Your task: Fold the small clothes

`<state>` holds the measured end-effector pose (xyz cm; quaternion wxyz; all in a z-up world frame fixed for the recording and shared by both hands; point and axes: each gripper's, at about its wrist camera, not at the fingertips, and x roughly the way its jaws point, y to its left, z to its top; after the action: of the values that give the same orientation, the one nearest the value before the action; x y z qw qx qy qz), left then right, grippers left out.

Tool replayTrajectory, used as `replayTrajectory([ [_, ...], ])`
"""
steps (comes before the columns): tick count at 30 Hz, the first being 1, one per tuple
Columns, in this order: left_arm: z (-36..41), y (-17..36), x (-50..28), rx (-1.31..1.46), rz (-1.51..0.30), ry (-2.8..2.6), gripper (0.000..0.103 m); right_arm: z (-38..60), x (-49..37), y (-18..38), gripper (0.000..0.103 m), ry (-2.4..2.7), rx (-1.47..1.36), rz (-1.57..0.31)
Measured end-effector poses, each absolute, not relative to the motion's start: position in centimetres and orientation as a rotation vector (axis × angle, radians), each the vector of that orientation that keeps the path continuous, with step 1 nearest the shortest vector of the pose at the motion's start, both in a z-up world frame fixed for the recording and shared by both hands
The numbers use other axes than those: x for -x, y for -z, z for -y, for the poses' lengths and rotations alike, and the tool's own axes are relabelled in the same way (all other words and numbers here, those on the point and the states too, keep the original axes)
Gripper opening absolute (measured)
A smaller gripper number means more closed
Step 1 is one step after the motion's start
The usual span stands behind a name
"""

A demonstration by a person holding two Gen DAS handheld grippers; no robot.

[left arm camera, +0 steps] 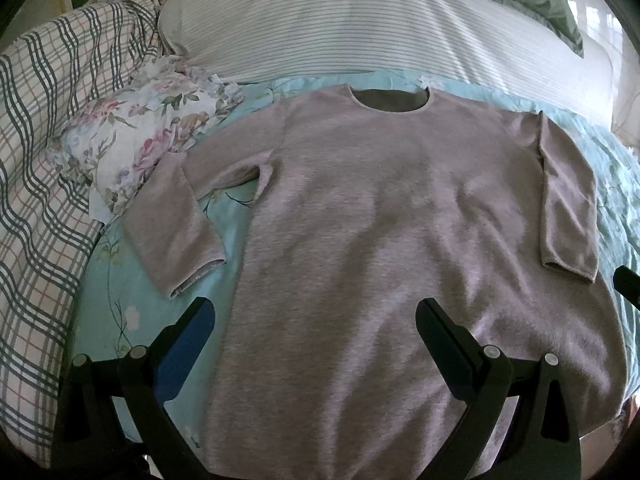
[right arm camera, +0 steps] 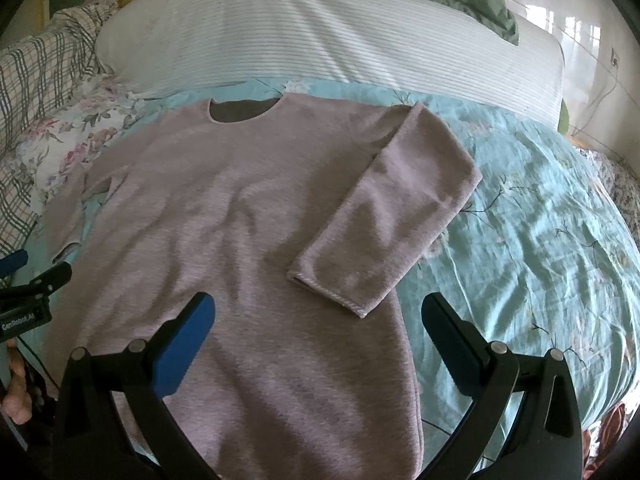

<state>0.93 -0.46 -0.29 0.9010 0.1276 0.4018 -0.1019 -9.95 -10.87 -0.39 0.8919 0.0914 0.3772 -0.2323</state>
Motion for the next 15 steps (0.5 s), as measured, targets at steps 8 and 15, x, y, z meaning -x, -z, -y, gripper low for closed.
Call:
replayTrajectory([
  [8,0.41,0.21,-0.88,-0.264,-0.829,0.213,0.101,10.67,9.83,0.46,0.103,0.485,-0.183,-0.785],
  [15,0.42,0.26,-0.85,-0.266,-0.832,0.218,0.101,10.69,9.69,0.69,0.103,0.493,-0.18,-0.795],
])
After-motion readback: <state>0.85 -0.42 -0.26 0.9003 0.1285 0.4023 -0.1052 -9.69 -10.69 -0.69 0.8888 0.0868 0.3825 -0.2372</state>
